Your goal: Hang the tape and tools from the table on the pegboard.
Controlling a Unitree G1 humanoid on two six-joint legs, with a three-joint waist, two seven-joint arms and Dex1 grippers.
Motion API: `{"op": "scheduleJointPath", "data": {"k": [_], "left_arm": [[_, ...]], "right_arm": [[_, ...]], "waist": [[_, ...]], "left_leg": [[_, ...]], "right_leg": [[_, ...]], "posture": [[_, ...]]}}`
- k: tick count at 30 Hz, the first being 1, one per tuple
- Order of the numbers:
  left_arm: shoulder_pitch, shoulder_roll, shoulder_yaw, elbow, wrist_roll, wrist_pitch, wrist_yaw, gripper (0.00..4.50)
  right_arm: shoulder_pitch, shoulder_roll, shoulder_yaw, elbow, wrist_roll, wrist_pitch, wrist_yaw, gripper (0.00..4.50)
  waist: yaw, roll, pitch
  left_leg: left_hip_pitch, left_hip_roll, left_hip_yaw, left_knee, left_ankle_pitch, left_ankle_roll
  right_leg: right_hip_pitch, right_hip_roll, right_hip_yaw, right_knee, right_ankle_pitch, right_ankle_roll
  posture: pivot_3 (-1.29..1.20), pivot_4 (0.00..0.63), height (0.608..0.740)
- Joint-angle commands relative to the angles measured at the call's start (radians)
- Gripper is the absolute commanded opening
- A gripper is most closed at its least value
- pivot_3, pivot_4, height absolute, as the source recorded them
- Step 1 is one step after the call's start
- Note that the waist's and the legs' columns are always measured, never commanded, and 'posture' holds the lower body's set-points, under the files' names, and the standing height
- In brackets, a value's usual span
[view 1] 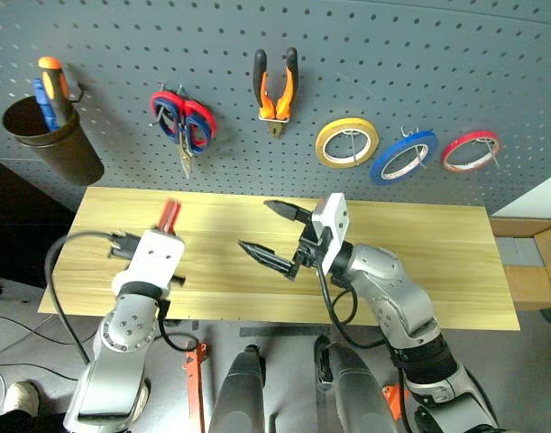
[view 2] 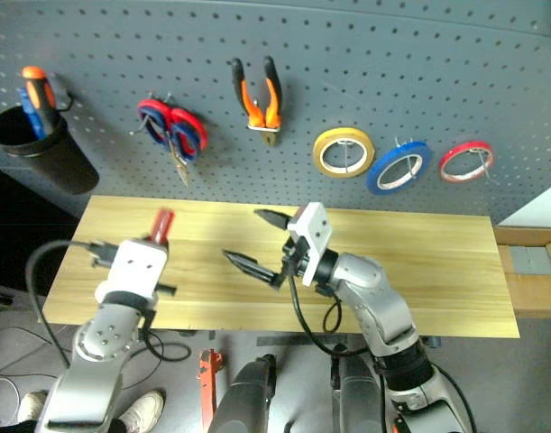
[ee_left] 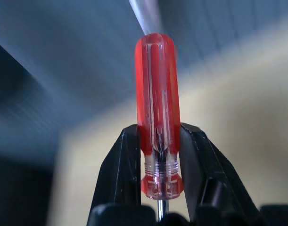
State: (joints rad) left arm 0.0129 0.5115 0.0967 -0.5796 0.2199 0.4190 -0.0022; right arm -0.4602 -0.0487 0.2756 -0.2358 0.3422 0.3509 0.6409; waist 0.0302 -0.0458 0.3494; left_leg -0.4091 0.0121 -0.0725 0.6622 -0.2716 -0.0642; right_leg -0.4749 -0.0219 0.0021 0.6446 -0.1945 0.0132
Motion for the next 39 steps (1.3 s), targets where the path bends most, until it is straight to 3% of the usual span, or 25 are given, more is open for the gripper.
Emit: {"op": "scheduleJointPath", "data": {"k": [1,8,18,32,39], "left_arm": [[-0.156,0.061,0.107,-0.003,0.058,-0.116,0.039,0.78],[-0.418,0.101,0.189,0.167,0.051,-0.184,0.056,0.78],[-0.752,0.08,0.172,0.548,0.031,-0.321,0.138,0.78],[-0.835,0.119,0.215,0.768,-0.011,-0.421,0.17,0.78],[-0.791,0.091,0.251,0.763,-0.058,-0.351,0.192,0.78]], "right_arm": [[-0.059,0.069,-0.018,-0.041,0.039,0.027,-0.065,4.5],[-0.157,0.118,-0.042,0.003,0.033,0.013,-0.104,4.5],[-0.241,0.166,-0.04,0.089,-0.034,-0.04,-0.181,4.5],[-0.237,0.166,-0.038,0.1,-0.04,-0.042,-0.183,4.5],[-0.226,0.161,-0.025,0.093,-0.046,-0.041,-0.179,4.5]], "waist": [[0.002,-0.001,-0.01],[-0.004,-0.003,-0.037],[-0.005,-0.008,-0.04],[-0.006,-0.008,-0.041],[-0.007,-0.009,-0.041]], "left_leg": [[0.0,-0.001,0.0,0.0,0.0,0.001],[0.001,-0.001,-0.003,0.0,0.005,0.001],[0.001,-0.001,-0.004,0.0,0.007,-0.002],[0.0,-0.001,-0.004,0.002,0.008,-0.002],[0.001,-0.001,-0.004,0.003,0.008,-0.002]], "right_leg": [[0.0,0.001,-0.002,0.0,0.001,-0.001],[0.002,0.003,-0.012,0.002,0.004,-0.005],[0.002,0.003,-0.014,0.003,0.005,-0.007],[0.001,0.003,-0.014,0.006,0.006,-0.008],[0.001,0.003,-0.014,0.006,0.006,-0.008]], "posture": [[0.17,0.223,0.74],[0.16,0.217,0.74],[0.12,0.222,0.74],[0.12,0.23,0.74],[0.12,0.23,0.74]]}}
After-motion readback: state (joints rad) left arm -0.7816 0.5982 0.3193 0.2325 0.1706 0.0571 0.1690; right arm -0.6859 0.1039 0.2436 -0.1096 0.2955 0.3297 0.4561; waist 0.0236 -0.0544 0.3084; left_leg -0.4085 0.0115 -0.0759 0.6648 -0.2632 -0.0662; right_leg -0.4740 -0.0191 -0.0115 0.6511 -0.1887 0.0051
